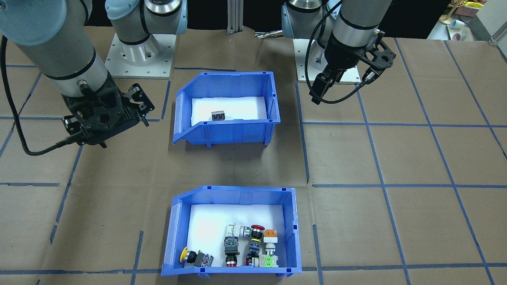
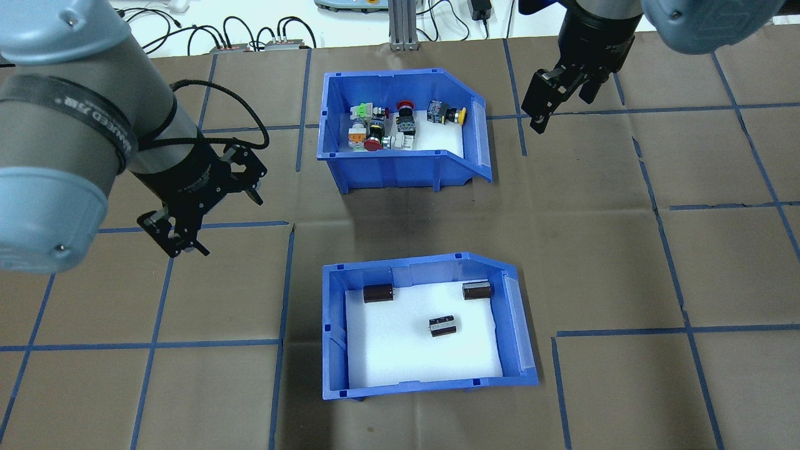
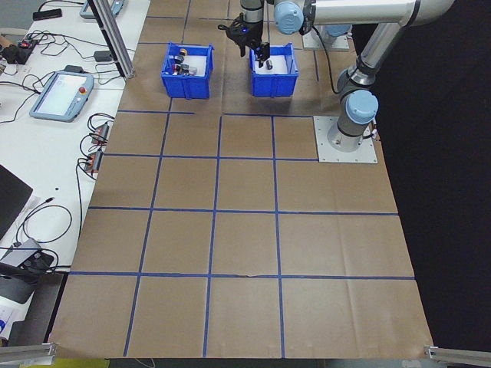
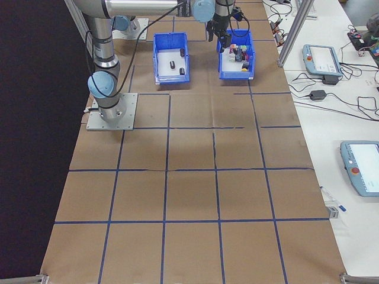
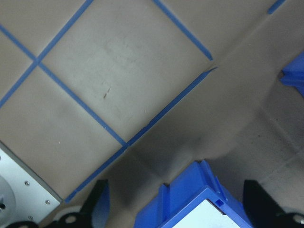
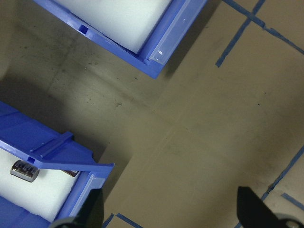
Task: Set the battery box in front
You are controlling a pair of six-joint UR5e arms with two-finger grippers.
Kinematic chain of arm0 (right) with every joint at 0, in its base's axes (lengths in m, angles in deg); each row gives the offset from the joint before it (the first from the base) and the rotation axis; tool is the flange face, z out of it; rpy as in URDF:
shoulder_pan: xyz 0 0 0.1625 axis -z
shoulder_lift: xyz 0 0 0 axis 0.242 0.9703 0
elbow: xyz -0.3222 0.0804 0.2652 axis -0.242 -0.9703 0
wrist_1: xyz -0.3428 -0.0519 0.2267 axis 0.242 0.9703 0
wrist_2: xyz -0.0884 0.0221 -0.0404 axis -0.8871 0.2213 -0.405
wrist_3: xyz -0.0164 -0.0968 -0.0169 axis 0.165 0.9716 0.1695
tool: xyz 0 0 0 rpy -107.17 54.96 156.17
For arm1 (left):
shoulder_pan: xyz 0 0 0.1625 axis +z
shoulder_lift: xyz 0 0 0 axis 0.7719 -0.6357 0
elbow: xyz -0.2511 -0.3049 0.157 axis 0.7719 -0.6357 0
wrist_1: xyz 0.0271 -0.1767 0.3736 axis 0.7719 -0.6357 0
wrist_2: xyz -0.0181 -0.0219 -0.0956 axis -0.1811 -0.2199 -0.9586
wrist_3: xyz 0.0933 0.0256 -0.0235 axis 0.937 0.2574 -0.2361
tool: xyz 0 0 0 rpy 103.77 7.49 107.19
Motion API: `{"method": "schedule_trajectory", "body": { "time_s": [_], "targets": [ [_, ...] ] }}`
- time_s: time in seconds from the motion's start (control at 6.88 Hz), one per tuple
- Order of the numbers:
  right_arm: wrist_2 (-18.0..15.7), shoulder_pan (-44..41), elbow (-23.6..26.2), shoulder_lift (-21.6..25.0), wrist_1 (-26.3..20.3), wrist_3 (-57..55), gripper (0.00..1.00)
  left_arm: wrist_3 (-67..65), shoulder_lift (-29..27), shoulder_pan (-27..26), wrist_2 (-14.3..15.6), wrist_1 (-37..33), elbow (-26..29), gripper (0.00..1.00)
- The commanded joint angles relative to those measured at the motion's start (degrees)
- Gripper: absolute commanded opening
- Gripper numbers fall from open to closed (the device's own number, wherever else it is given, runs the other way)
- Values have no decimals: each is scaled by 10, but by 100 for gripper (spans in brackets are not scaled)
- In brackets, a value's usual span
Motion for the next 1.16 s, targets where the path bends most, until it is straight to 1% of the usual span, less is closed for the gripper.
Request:
{"method": "schedule_trajectory", "body": {
  "time_s": [0.0, 0.15, 0.29, 0.44, 0.58, 0.73, 0.87, 1.02],
  "targets": [
    [0, -51, -38, -56, 19, 101, 100, -195, 52, -64, -2, 18, -81, 98],
    [0, -81, -49, -73, 34, 114, 100, -278, 66, -106, -4, 35, -106, 98],
    [-1, -111, -49, -86, 44, 151, 100, -414, 74, -163, -22, 72, -141, 98],
    [0, -131, -49, -96, 77, 177, 100, -493, 74, -212, -21, 143, -179, 98],
    [-1, -152, -49, -104, 92, 177, 100, -556, 74, -233, -22, 207, -210, 98],
    [-3, -172, -50, -118, 126, 178, 100, -599, 73, -244, -23, 244, -228, 98],
    [-3, -189, -50, -132, 154, 178, 100, -629, 66, -262, -24, 262, -242, 98],
    [-6, -200, -50, -143, 176, 178, 100, -670, 65, -267, -41, 302, -260, 98]
  ]
}}
